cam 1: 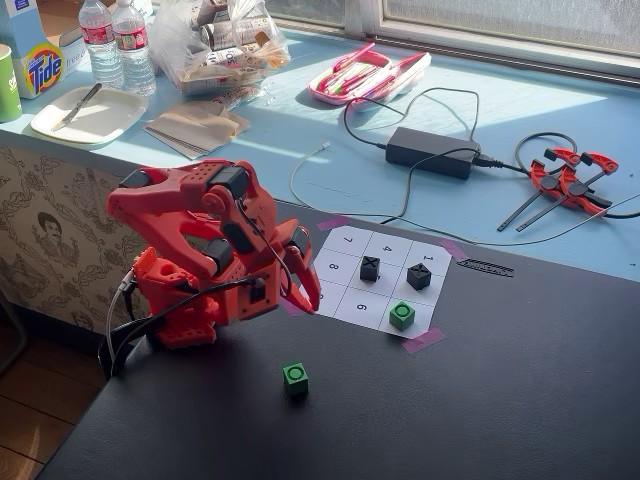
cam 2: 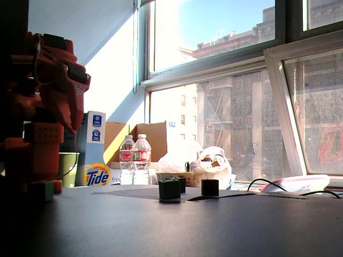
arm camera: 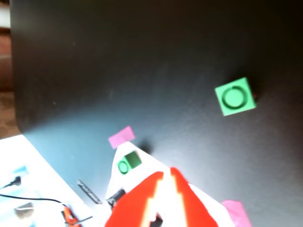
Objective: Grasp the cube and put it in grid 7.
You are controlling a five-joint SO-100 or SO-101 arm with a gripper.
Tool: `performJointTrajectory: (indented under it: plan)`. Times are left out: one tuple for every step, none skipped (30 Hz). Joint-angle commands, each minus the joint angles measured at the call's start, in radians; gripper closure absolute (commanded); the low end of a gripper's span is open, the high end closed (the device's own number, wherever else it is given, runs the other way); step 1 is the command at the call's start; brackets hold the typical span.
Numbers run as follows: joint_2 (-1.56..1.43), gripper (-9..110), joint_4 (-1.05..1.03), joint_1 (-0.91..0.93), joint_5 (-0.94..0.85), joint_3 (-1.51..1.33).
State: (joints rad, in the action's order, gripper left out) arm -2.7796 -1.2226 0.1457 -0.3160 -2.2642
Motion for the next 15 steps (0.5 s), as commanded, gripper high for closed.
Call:
performJointTrajectory:
  plan:
    - [0.12, 99, -0.164, 0.081, -0.308, 0.209]
    - [0.16, 96, -0.206, 0.112, -0.376, 0.239]
    - [0.192, 94, -0.233, 0.143, -0.439, 0.259]
    - [0.215, 91, -0.249, 0.173, -0.502, 0.267]
    - [0.233, 86, -0.258, 0.202, -0.574, 0.267]
    - [0.25, 83, -0.252, 0.235, -0.626, 0.261]
    - [0.264, 79, -0.232, 0.27, -0.673, 0.252]
    - [0.275, 75, -0.201, 0.299, -0.71, 0.23]
    - [0.281, 74, -0.158, 0.324, -0.733, 0.202]
    - [0.285, 73, -0.118, 0.342, -0.762, 0.167]
    - [0.285, 71, -0.075, 0.354, -0.784, 0.126]
    - [0.284, 70, -0.029, 0.362, -0.796, 0.086]
    - [0.282, 69, 0.014, 0.367, -0.805, 0.044]
    - [0.281, 68, 0.048, 0.367, -0.815, 0.002]
    - [0.278, 67, 0.084, 0.364, -0.815, -0.043]
